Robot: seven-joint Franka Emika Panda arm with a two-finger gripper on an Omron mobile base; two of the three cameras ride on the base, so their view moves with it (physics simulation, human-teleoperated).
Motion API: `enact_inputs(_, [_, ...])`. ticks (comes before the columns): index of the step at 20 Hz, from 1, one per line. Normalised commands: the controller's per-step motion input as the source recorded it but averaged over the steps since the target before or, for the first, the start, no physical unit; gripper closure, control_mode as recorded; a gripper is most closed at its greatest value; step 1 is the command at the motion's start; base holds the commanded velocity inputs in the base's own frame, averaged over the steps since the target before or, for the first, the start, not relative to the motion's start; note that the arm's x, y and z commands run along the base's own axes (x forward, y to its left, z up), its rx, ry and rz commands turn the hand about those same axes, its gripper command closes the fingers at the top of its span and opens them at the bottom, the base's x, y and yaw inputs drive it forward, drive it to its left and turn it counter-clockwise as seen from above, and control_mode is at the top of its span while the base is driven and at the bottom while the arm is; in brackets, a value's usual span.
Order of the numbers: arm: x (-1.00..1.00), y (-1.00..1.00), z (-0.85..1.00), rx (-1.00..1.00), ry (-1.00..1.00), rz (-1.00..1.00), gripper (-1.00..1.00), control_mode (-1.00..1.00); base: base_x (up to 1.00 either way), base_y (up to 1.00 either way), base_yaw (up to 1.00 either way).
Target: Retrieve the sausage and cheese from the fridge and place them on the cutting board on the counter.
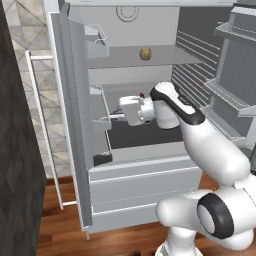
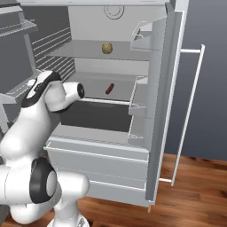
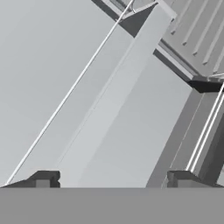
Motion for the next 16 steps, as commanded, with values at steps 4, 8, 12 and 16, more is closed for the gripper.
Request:
enact_inputs(4, [-0.59, -0.88, 0.04, 0.00, 0.01, 0.00, -1.00, -1.00, 0.00, 0.00, 0.00])
enact_inputs(8, [-0.31, -0.95, 0.02, -0.02, 0.05, -0.05, -1.00, -1.00, 0.00, 0.00, 0.00])
enact_inputs(12, [0.22, -0.46, -0.15, -0.17, 0.00, -0.05, -1.00, -1.00, 0.00, 0.00, 0.00])
enact_inputs(16, [-0.01, -0.52, -0.05, -0.31, -0.01, -0.25, -1.00, -1.00, 0.00, 0.00, 0.00])
